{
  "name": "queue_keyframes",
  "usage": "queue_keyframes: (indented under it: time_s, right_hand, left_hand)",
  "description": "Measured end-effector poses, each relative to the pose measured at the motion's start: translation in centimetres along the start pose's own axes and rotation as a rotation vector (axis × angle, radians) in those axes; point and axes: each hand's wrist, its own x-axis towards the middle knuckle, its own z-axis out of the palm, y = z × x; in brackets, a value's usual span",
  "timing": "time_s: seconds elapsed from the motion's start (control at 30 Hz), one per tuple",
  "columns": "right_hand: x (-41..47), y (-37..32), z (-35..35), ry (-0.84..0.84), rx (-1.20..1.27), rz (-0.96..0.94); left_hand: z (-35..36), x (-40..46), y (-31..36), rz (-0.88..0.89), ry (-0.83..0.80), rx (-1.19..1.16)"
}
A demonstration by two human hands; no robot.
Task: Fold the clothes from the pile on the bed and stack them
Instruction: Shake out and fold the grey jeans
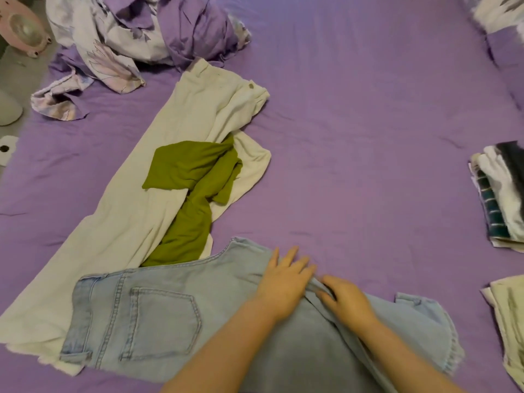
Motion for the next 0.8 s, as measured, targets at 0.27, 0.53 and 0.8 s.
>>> queue_keyframes:
  time_s: [0.27, 0.53, 0.8]
  right_hand:
    - [-0.8, 2.9, 0.6, -0.037, 0.044, 0.010]
    - [-2.7, 9.5, -8.2, -0.258, 0.084, 0.164]
    - [4.1, 10.0, -19.2, -0.385, -0.490, 0.174]
  left_hand:
    - [-1.6, 3.7, 1.3, -0.079, -0.167, -0.200]
    - [-4.3, 6.4, 0.8, -0.316, -0.057, -0.491]
    - [-3.1, 10.5, 1.0, -0.409, 0.001, -0.149]
